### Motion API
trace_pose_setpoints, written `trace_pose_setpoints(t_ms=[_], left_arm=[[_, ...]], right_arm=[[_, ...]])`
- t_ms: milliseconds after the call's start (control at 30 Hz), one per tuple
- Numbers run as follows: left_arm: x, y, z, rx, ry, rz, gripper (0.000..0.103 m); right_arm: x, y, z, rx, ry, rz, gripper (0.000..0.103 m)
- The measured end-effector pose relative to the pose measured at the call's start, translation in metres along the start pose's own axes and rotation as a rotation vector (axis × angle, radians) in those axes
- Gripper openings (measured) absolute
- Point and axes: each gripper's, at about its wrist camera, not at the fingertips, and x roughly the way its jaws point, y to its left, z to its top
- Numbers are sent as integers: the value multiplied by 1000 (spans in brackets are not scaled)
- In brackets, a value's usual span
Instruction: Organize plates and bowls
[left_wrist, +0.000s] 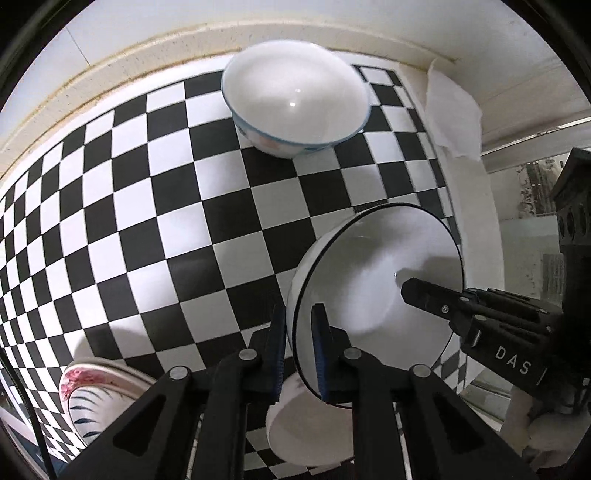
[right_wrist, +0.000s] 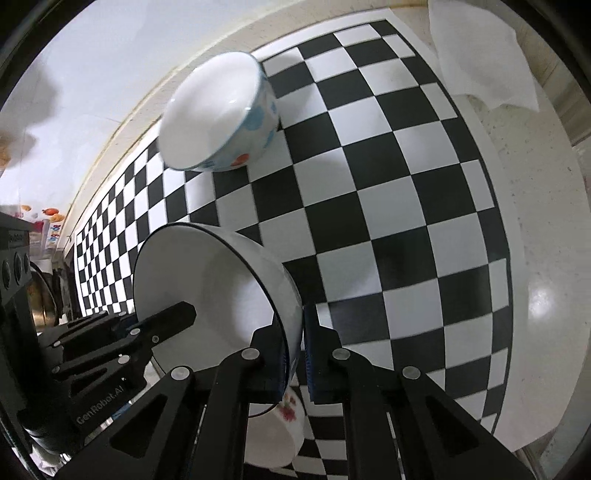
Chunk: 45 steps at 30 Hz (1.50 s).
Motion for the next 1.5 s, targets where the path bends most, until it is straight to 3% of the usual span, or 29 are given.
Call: trace_pose_setpoints(t_ms=[500, 933, 1500], left_arm=[[-45, -11, -48, 85, -44, -16, 11], [-18, -2, -78, 102, 63, 0, 11], [22, -10, -84, 140, 148, 99, 11]], right_arm=[[-53, 21, -60, -49, -56, 24, 10], [-18, 14, -102, -26, 22, 28, 10], [25, 7, -112, 26, 129, 6, 13]])
